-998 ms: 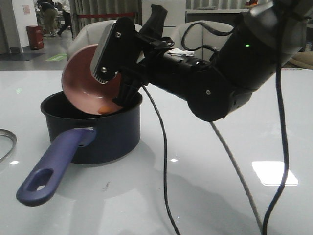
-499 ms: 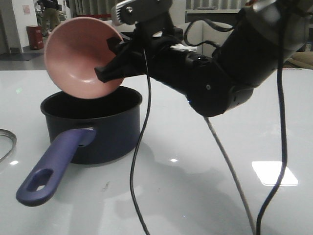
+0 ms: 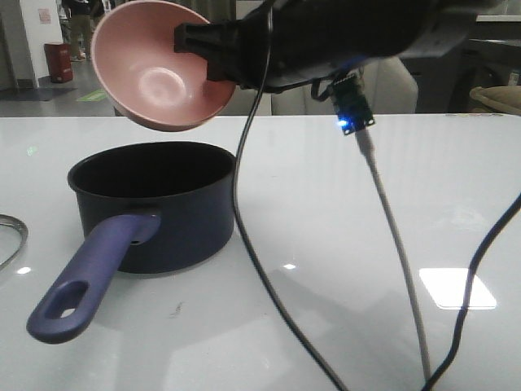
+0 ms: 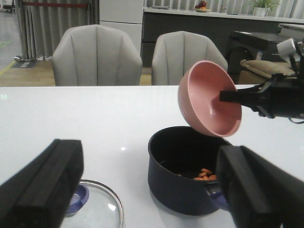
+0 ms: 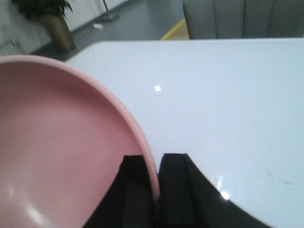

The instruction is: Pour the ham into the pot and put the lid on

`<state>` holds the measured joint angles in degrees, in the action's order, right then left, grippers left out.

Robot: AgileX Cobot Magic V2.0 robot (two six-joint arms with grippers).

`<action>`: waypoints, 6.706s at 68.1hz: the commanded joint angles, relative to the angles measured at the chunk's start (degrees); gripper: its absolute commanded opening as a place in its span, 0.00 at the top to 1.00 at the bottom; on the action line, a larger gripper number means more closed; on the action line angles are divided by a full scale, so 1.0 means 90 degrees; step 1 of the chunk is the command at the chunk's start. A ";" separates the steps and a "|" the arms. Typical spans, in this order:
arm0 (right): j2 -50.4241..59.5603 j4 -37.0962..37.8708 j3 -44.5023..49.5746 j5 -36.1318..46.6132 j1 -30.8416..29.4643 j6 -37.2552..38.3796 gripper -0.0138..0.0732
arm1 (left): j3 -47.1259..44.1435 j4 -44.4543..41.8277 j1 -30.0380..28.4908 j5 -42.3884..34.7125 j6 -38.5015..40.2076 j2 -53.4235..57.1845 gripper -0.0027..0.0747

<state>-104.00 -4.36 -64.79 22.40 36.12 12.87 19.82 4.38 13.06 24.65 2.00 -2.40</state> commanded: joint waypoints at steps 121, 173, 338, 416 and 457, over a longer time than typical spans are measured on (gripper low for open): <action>0.3958 0.0741 0.0825 -0.4326 -0.2155 -0.0510 0.30 | 0.0168 0.0052 0.0054 -0.0527 0.0008 -0.0103 0.16; 0.9181 0.0797 0.5517 -0.2185 -0.1741 -0.0522 0.30 | 0.0168 -0.0007 0.0054 -0.0552 0.0008 -0.0103 0.16; 0.9551 0.0797 0.6015 -0.2182 -0.1741 -0.0515 0.68 | 0.6045 -0.0172 -0.1804 0.3582 0.0617 -1.0934 0.16; 0.9551 0.0797 0.6015 -0.2182 -0.1741 -0.0515 0.68 | 0.7739 0.0943 -0.1693 0.3468 -0.0524 -1.0667 0.53; 0.9551 0.0797 0.6015 -0.2182 -0.1741 -0.0515 0.68 | 0.8610 0.0851 0.0701 0.4197 -0.0706 -1.0776 0.53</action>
<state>-17.88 2.00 -9.16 -1.92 20.51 8.47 93.81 12.18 17.52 63.68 -4.44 -101.24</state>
